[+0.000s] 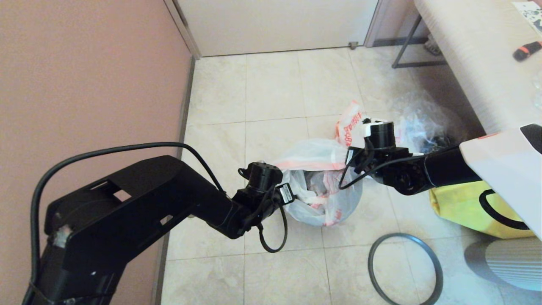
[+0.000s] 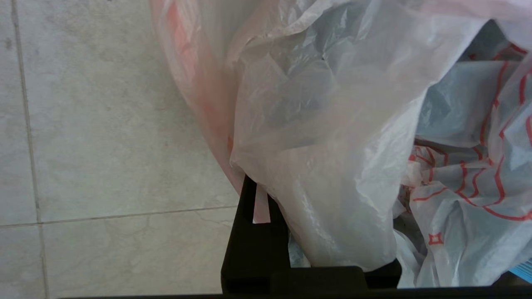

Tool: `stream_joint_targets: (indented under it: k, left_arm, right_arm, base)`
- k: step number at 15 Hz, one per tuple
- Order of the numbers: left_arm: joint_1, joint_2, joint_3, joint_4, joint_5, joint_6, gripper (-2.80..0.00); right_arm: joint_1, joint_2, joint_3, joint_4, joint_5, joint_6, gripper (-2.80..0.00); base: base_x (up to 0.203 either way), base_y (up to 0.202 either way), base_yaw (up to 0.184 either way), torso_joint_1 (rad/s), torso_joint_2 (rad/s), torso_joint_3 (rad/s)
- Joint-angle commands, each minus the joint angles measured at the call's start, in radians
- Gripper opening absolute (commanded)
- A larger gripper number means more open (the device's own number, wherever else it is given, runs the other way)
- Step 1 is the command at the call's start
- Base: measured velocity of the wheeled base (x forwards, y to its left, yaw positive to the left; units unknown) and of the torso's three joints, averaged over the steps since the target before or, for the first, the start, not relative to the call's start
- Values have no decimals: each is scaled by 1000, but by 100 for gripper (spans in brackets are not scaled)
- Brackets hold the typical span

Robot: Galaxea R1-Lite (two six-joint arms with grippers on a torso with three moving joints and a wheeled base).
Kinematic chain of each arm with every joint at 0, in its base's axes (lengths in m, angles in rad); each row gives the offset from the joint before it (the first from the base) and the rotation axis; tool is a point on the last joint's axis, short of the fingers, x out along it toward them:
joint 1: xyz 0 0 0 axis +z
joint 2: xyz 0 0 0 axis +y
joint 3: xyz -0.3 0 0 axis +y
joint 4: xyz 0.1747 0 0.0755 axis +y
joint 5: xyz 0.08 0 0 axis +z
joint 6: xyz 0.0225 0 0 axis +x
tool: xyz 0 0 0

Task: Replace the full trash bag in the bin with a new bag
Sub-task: Put the new garbage bag on the trash can

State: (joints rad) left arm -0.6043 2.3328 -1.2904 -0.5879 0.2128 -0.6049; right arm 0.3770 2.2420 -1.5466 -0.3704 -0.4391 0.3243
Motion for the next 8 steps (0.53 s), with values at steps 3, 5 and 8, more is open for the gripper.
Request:
stream_joint_targets:
  k: [3,5,8]
  left_arm:
    - [-5,-9,2,-4,2,-4,-280]
    - [-9,-16,5,-4,2,-4,-280]
    - [-15,-20,6,-4,2,-4,-280]
  right_arm:
    - [13,-116,37,24,22,37,-280]
    - [41,-189,127,85,41,55,-280]
    - [86,-281,271,178,156,58,-280]
  base:
    - [0,0,0,0,0,0]
    - [0,0,0,0,0,0]
    - [0,0,0,0,0,0]
